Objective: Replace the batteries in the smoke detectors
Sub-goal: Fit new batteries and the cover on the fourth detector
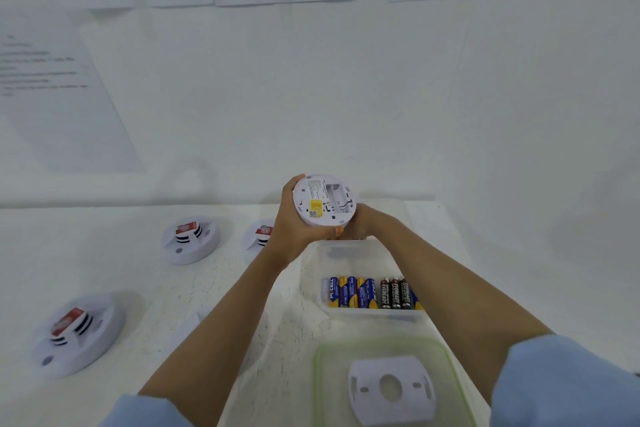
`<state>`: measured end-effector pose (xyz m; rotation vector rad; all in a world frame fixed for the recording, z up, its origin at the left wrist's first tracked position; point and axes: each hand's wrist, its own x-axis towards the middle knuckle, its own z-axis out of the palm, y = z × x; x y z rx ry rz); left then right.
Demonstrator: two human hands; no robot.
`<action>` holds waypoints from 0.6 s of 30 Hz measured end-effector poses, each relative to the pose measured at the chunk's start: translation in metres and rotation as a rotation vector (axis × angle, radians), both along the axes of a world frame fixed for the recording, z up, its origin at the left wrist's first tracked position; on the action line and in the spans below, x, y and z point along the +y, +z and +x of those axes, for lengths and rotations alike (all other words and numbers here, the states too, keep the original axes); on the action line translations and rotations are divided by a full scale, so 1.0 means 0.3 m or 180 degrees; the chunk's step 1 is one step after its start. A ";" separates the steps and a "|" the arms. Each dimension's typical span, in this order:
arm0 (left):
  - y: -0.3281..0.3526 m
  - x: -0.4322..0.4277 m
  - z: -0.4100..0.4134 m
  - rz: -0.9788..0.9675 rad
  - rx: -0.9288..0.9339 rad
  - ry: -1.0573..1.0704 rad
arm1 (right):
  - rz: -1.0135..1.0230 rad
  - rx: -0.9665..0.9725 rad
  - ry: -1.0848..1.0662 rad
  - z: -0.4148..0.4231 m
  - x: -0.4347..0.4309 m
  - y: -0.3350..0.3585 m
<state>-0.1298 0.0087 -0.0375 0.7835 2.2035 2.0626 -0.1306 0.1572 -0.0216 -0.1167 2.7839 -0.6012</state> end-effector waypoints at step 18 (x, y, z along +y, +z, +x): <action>0.024 -0.017 0.054 -0.0058 -0.0045 -0.0098 | -0.2788 0.2116 -0.1175 0.179 0.085 0.184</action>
